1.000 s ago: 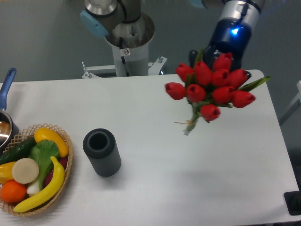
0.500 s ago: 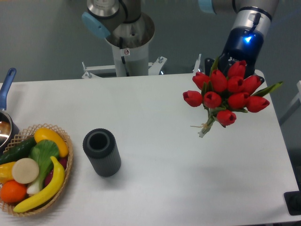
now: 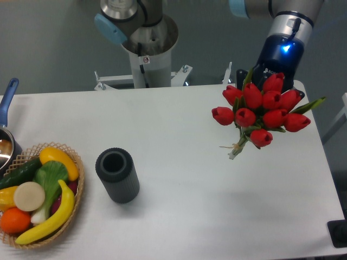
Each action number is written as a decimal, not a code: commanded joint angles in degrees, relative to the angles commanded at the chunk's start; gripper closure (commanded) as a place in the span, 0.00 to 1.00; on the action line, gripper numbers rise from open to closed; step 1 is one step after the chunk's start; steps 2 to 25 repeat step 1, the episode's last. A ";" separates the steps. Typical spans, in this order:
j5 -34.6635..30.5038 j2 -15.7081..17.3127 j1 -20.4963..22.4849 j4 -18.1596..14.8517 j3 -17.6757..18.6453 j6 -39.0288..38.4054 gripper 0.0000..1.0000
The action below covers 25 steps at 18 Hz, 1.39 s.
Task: Pick up the flowers from the vase
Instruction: 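Carry the held tulips up and away from the vase, then hold still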
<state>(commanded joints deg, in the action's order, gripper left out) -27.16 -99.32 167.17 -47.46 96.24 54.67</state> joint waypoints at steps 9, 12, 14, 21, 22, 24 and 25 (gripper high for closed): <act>0.00 0.00 0.00 0.00 0.00 0.00 0.59; 0.00 0.00 0.00 0.00 0.00 0.00 0.59; 0.00 0.00 0.00 0.00 0.00 0.00 0.59; 0.00 0.00 0.00 0.00 0.00 0.00 0.59; 0.00 0.00 0.00 0.00 0.00 0.00 0.59; 0.00 0.00 0.00 0.00 0.00 0.00 0.59; 0.00 0.00 0.00 0.00 0.00 0.00 0.59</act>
